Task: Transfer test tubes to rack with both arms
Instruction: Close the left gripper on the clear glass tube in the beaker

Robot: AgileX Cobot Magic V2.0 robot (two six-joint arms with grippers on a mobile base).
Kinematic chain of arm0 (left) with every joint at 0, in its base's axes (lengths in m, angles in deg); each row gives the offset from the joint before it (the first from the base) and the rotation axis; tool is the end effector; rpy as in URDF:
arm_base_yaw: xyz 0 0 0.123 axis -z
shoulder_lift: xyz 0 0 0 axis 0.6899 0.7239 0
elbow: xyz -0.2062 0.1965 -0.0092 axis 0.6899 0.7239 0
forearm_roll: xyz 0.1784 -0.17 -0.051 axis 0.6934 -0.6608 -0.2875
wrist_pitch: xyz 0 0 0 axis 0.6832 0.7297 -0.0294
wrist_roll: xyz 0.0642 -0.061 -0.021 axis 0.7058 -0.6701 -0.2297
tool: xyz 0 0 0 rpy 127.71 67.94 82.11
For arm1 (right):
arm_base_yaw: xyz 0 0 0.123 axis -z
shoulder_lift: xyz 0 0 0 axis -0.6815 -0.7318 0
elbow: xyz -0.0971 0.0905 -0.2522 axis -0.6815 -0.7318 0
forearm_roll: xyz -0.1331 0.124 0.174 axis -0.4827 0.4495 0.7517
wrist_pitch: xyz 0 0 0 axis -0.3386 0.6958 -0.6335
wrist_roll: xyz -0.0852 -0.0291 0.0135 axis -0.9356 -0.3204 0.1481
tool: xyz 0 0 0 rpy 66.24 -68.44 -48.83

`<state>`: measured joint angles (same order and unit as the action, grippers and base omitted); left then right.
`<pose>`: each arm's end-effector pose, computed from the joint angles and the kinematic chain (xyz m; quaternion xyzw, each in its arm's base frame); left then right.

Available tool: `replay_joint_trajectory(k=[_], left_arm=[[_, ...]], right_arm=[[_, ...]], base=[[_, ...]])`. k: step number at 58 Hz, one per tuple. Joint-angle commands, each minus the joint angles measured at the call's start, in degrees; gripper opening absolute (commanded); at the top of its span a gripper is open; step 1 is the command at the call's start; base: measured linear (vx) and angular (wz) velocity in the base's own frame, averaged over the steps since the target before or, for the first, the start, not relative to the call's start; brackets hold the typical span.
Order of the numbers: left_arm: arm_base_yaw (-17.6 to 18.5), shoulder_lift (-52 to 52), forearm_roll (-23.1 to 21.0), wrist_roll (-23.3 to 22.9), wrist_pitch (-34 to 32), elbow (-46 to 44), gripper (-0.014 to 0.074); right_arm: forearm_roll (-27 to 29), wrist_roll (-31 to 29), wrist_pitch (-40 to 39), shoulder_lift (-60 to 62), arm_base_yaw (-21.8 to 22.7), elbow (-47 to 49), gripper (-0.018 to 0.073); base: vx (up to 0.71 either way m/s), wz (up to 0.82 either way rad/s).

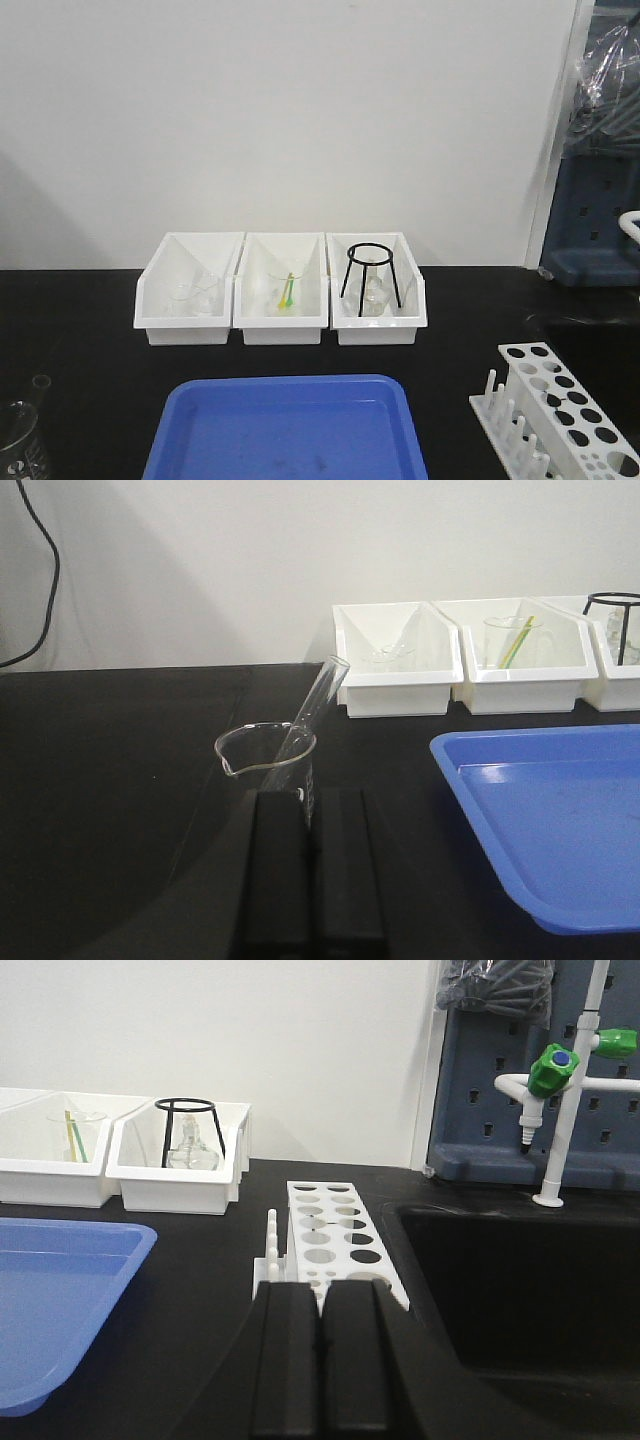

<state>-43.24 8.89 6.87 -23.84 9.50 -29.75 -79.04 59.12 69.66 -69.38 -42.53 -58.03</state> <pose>0.0566 0.0005 0.1949 0.0038 0.7187 0.0056 0.6953 0.0570 -0.0009 0.1963 -0.0307 0.7098 -0.0406 0.7025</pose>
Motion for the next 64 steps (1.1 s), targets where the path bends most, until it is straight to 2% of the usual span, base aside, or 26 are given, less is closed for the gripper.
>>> replay_joint_trajectory(k=[1,64], left_arm=[[0.0,-0.6,-0.3,-0.2,-4.8,-1.5,-0.0004],[0.0,-0.6,-0.3,-0.2,-4.8,-1.5,-0.0004]], right_arm=[[-0.7,0.0,-4.8,0.5,0.2,-0.7,0.0011],[-0.7,0.0,-4.8,0.5,0.2,-0.7,0.0011]], base=[[0.0,0.0],[0.06,0.03]])
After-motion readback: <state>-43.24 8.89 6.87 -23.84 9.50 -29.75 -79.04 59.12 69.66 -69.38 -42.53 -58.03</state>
